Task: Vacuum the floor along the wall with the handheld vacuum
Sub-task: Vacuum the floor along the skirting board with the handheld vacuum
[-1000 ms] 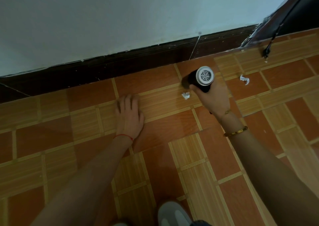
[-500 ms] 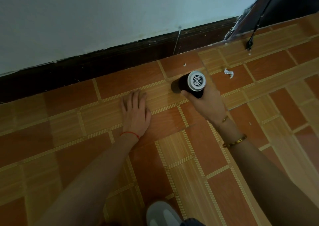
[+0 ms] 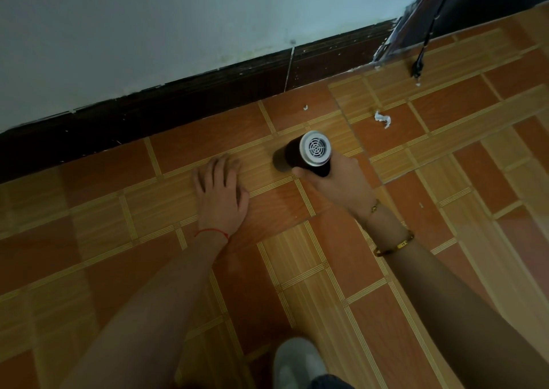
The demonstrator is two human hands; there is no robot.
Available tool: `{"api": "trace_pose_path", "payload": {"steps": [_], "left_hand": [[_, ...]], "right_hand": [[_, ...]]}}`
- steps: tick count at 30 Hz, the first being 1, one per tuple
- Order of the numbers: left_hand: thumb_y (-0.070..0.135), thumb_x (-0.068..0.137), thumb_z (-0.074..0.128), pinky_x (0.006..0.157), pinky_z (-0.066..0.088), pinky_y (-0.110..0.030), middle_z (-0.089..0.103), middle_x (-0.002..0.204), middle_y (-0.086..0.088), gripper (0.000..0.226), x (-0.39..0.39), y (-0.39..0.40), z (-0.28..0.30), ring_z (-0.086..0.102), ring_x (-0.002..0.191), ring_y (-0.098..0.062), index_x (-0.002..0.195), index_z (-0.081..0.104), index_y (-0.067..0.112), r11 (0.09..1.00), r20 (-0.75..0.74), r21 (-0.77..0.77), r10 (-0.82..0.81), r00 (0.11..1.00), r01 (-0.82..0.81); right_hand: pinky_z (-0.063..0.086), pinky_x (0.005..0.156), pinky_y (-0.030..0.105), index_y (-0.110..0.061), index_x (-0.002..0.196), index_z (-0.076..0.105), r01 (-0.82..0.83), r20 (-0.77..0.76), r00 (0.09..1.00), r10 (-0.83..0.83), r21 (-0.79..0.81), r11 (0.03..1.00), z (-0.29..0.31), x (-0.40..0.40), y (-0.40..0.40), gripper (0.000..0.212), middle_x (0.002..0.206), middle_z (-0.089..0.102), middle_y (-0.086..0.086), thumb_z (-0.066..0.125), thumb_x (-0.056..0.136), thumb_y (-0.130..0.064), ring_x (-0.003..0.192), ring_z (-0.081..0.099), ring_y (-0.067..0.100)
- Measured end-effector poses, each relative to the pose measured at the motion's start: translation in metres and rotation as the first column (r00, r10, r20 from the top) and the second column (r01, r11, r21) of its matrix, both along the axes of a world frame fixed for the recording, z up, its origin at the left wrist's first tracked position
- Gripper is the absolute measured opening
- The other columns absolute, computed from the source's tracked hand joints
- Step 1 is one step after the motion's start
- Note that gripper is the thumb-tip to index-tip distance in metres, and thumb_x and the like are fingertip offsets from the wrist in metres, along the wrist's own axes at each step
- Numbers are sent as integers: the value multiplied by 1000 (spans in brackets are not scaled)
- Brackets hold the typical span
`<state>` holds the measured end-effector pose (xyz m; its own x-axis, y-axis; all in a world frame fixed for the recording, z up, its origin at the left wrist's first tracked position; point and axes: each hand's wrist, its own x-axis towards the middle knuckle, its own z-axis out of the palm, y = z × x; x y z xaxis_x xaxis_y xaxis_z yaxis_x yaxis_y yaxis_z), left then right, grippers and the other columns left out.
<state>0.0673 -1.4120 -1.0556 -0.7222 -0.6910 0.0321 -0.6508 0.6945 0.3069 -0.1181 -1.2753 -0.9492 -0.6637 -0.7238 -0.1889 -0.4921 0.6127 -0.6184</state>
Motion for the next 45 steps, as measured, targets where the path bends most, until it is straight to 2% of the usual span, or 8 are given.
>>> {"api": "trace_pose_path", "payload": {"steps": [7, 14, 21, 24, 29, 33, 36, 45], "left_hand": [[30, 96, 47, 120, 15, -61, 40, 152, -10, 50, 0, -1, -2, 30, 144, -31, 144, 43, 18, 1000, -7, -11, -3, 1000, 3], [31, 96, 46, 119, 16, -60, 40, 152, -10, 49, 0, -1, -3, 31, 144, -32, 143, 44, 17, 999, -10, -38, 0, 1000, 0], [30, 95, 48, 120, 16, -60, 41, 152, -11, 50, 0, -2, -4, 33, 143, -32, 143, 46, 16, 999, -30, -41, -6, 1000, 4], [31, 96, 47, 120, 16, -60, 40, 152, -10, 50, 0, -2, -4, 33, 143, -32, 143, 45, 16, 999, -18, -42, -9, 1000, 8], [33, 96, 44, 121, 16, -59, 40, 153, -10, 51, 0, -2, -3, 32, 143, -32, 144, 45, 17, 999, 5, -36, -2, 1000, 3], [35, 95, 39, 120, 17, -59, 41, 152, -11, 52, 0, -2, -1, 33, 143, -32, 143, 46, 16, 999, 15, -39, 5, 1000, -4], [37, 95, 37, 119, 18, -60, 41, 151, -12, 53, -3, 1, 1, 33, 143, -33, 142, 47, 15, 1000, 20, -23, 0, 1000, 1], [36, 93, 33, 117, 20, -64, 42, 149, -17, 55, -1, 3, 1, 34, 140, -38, 141, 46, 12, 999, 32, -40, -4, 999, 5]], "right_hand": [[49, 67, 30, -16, 130, 51, 107, -112, 988, -110, -31, 994, -8, -15, -15, 70, 105, 69, 0, 63, 79, -63, 92, 65, 18], [56, 77, 45, -16, 125, 53, 321, -152, 934, -323, -36, 946, -7, -62, -42, 81, 105, 69, 7, 53, 70, -76, 96, 66, 29], [53, 81, 31, -15, 126, 56, 161, -80, 982, -171, -113, 980, -11, -63, -65, 65, 113, 68, 1, 67, 78, -58, 105, 63, 17], [52, 83, 30, -14, 132, 51, 129, -96, 985, -143, -146, 981, -14, -58, -64, 68, 118, 67, 2, 68, 80, -54, 108, 62, 17], [55, 80, 40, -18, 130, 52, 282, -125, 948, -294, -103, 954, -17, -62, -52, 71, 115, 67, 3, 63, 77, -64, 105, 64, 24], [49, 76, 28, -16, 128, 54, 176, -80, 979, -186, -115, 978, -14, -59, -41, 65, 114, 68, 2, 67, 80, -58, 105, 63, 20], [52, 86, 34, -14, 132, 51, 115, -59, 990, -126, -163, 980, -10, -53, -28, 66, 119, 66, 4, 69, 81, -51, 109, 62, 21], [55, 74, 42, -11, 133, 45, 355, -190, 917, -350, -6, 935, -2, -75, 31, 70, 107, 67, 9, 59, 85, -59, 95, 65, 28]]}}
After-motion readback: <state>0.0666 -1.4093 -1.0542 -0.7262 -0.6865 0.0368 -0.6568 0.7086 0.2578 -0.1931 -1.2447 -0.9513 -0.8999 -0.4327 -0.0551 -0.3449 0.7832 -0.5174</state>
